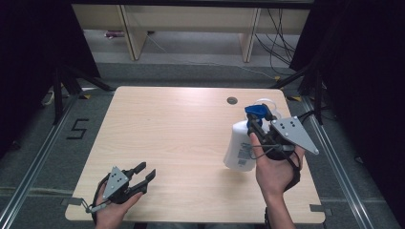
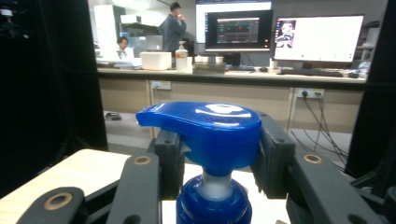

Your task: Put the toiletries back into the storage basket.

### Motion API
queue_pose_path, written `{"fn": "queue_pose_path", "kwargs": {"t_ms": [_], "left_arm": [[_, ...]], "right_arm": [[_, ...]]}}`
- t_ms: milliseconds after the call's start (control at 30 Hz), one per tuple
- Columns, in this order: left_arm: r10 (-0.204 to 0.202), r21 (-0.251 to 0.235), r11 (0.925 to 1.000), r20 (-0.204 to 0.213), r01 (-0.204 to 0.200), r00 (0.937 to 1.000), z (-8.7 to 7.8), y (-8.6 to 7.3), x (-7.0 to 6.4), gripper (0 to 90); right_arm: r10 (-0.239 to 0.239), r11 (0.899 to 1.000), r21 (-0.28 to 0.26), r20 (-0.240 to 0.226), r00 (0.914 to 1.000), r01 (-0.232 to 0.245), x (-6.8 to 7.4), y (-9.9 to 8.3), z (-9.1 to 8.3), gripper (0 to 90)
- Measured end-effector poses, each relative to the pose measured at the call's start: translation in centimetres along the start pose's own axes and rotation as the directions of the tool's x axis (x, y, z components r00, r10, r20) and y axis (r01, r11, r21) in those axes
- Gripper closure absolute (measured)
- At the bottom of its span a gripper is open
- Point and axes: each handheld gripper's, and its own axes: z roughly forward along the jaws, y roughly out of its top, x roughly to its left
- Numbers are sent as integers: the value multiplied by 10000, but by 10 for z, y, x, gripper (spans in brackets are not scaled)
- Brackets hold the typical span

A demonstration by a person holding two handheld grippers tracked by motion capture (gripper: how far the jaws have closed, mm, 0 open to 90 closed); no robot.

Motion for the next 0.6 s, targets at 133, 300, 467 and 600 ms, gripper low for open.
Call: {"fn": "queue_pose_path", "kwargs": {"t_ms": [133,300,467,600], "left_arm": [[41,-1,10000,21,-41,10000,0,0,0,519],[22,-79,10000,-5,-22,10000,-1,1,1,521],[47,-13,10000,-16,-47,10000,0,0,3,522],[43,-31,10000,-12,-43,10000,0,1,2,522]], "right_arm": [[133,9999,5,140,9998,-133,-6,0,-2,599],[38,10000,-40,468,9989,-36,-19,2,-2,599],[19,10000,43,696,9976,-22,-25,3,-2,599],[151,9999,41,854,9962,-155,-33,2,-2,599]]}}
